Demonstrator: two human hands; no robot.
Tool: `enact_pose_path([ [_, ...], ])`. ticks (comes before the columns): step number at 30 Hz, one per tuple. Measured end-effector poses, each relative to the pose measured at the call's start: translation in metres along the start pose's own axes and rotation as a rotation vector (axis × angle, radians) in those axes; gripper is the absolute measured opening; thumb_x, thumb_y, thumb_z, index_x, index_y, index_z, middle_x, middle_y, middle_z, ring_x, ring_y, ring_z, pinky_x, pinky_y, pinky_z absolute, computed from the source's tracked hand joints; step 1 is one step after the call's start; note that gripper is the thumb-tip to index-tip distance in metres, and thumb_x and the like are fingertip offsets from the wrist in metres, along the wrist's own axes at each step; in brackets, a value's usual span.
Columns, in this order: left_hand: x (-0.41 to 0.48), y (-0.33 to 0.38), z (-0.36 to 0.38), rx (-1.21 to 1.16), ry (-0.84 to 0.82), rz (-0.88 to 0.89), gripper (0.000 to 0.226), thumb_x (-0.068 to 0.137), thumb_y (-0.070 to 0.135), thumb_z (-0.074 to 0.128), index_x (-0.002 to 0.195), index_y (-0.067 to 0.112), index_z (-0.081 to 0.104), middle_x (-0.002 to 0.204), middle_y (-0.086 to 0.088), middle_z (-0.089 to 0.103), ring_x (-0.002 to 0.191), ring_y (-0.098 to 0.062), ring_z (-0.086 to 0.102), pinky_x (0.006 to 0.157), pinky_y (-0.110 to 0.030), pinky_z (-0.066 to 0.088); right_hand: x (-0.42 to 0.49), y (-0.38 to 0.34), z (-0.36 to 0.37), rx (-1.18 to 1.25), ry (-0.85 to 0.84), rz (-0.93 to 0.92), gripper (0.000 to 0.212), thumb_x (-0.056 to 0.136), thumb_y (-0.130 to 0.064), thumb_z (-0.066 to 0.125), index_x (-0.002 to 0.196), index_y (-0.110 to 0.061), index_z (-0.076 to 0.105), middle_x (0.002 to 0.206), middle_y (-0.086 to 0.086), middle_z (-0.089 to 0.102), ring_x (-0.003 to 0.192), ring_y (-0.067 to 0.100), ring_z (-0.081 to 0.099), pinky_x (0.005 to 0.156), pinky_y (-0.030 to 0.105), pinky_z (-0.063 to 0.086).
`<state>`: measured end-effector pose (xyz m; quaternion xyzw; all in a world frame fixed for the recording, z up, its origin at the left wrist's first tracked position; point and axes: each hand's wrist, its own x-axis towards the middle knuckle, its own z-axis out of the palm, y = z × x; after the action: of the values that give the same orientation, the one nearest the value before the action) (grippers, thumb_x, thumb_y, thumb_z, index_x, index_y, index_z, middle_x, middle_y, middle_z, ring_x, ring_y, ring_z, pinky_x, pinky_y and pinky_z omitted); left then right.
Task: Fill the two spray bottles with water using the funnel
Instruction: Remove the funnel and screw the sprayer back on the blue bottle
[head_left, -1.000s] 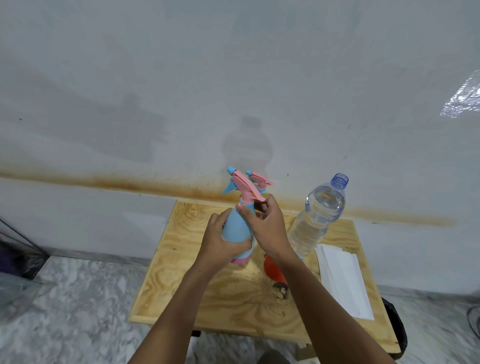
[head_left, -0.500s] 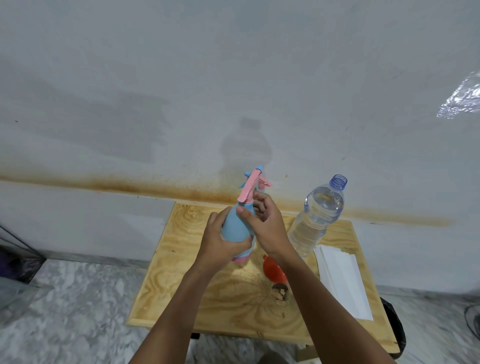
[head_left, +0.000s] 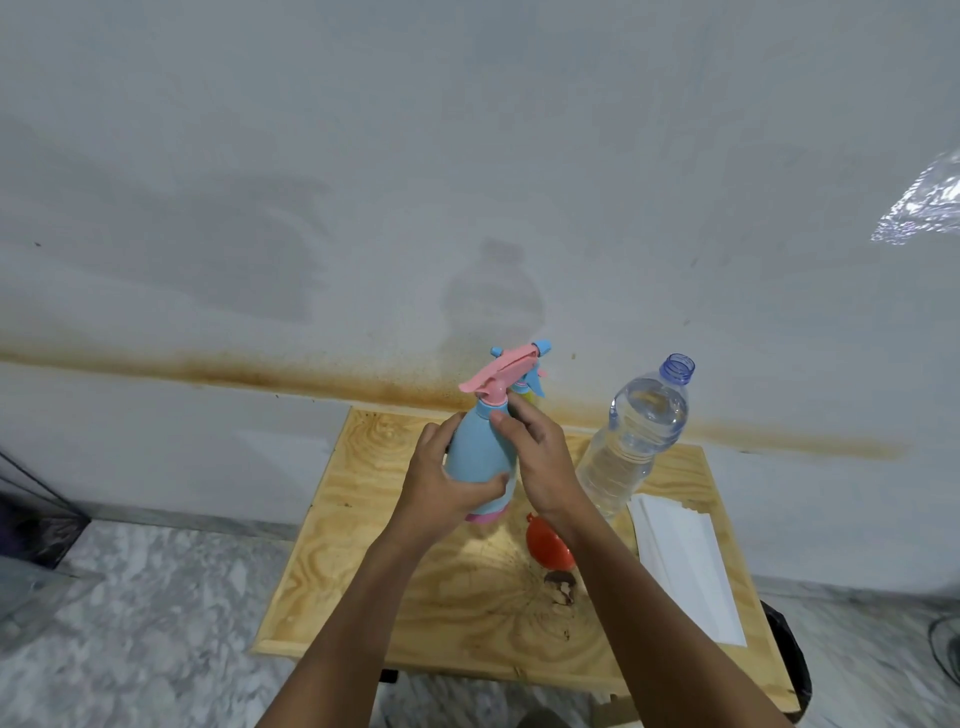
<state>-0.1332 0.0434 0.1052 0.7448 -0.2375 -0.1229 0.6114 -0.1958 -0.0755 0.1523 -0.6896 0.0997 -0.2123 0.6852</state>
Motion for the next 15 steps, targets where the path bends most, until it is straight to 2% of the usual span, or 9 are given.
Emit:
enact_pose_path([
  [2,0.000,0.002,0.000,-0.016,-0.003,0.005,0.081,0.054,0.046,0.081,0.131,0.038,0.057,0.110,0.005,0.053,0.104,-0.005,0.059,0.076,-0.029,0.060,0.000,-0.001,0.002,-0.005,0.036,0.007,0.014,0.095,-0.017,0.064,0.108,-0.018,0.069,0.098,-0.006,0.072,0.090,0.006,0.068,0.077,0.023,0.054],
  [5,-0.001,0.006,0.001,-0.049,-0.013,0.007,0.077,0.054,0.045,0.079,0.128,0.038,0.059,0.110,0.004,0.054,0.103,-0.005,0.060,0.073,-0.025,0.059,-0.002,-0.001,0.009,0.075,0.129,0.053,0.028,0.086,-0.016,0.077,0.111,-0.014,0.066,0.104,0.004,0.074,0.094,0.015,0.072,0.077,0.029,0.058],
  [8,-0.002,0.008,0.001,-0.071,-0.033,-0.005,0.076,0.054,0.044,0.080,0.127,0.037,0.059,0.110,0.005,0.054,0.104,-0.008,0.062,0.074,-0.028,0.060,-0.001,-0.001,0.007,0.053,0.115,0.051,0.035,0.084,-0.018,0.078,0.116,-0.014,0.063,0.106,0.008,0.072,0.095,0.021,0.072,0.077,0.032,0.059],
  [12,-0.001,0.007,-0.002,-0.064,-0.042,-0.003,0.077,0.057,0.043,0.082,0.130,0.041,0.058,0.114,0.006,0.055,0.107,-0.007,0.060,0.080,-0.035,0.062,-0.001,-0.004,-0.004,0.038,0.027,0.067,0.015,0.093,-0.022,0.066,0.108,-0.021,0.067,0.100,0.000,0.073,0.090,0.012,0.071,0.075,0.027,0.057],
  [15,-0.001,0.007,-0.001,-0.053,-0.055,0.002,0.081,0.056,0.046,0.082,0.132,0.037,0.057,0.114,0.005,0.055,0.108,-0.008,0.059,0.079,-0.033,0.061,0.001,-0.003,-0.002,-0.010,0.069,0.055,0.016,0.091,-0.017,0.070,0.107,-0.020,0.068,0.102,0.002,0.073,0.094,0.014,0.070,0.081,0.034,0.058],
])
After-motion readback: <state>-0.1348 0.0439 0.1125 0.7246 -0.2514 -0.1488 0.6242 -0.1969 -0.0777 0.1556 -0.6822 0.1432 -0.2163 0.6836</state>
